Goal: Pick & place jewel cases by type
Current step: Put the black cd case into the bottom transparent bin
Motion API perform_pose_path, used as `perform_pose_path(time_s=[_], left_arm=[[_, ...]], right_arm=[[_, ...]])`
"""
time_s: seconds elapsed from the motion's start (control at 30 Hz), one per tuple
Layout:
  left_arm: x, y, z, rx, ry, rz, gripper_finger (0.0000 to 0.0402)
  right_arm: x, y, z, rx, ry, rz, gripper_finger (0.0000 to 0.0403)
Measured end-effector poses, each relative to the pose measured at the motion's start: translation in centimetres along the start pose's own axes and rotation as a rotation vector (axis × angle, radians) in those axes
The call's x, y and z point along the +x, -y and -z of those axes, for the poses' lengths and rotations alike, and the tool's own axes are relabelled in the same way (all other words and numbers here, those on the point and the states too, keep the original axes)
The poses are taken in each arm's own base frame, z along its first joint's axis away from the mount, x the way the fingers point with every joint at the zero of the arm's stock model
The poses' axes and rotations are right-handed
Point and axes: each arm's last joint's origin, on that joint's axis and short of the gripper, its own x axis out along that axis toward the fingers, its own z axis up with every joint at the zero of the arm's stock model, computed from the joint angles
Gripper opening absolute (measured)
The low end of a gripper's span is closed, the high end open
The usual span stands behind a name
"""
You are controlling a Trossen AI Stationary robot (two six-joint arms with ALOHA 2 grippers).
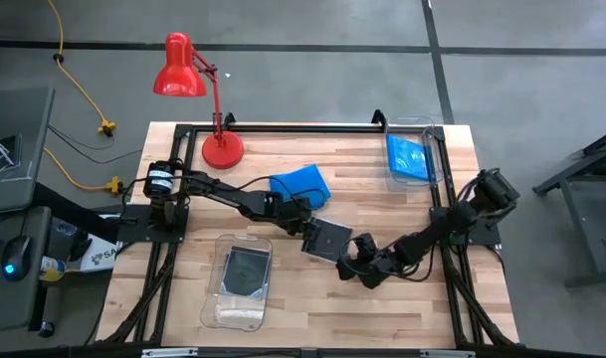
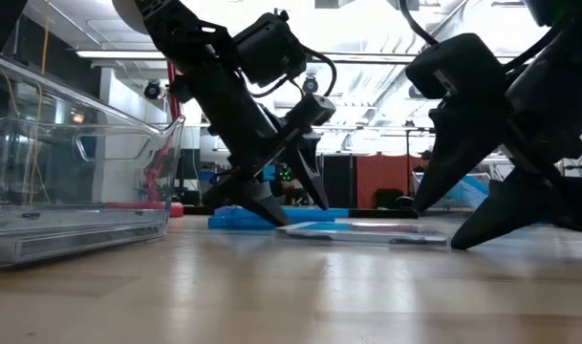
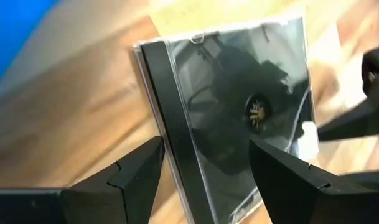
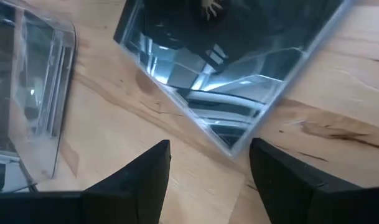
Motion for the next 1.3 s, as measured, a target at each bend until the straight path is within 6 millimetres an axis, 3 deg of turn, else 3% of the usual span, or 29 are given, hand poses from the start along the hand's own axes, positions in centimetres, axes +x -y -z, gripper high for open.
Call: perform_pose_path(time_s=[0.6, 1.3], left_arm=[[0.0, 0.1, 0.2, 0.031, -0.039, 0.034, 0.0239], [-0.5, 2.0, -0.6, 0.142, 0.020, 0.241, 0.0239]], right_arm=[[0.3, -0.1, -0.6, -0.017, 0.033, -0.013, 0.0211], [0.3, -0.1, -0.5, -0.029, 0.004, -0.008, 0.0211]])
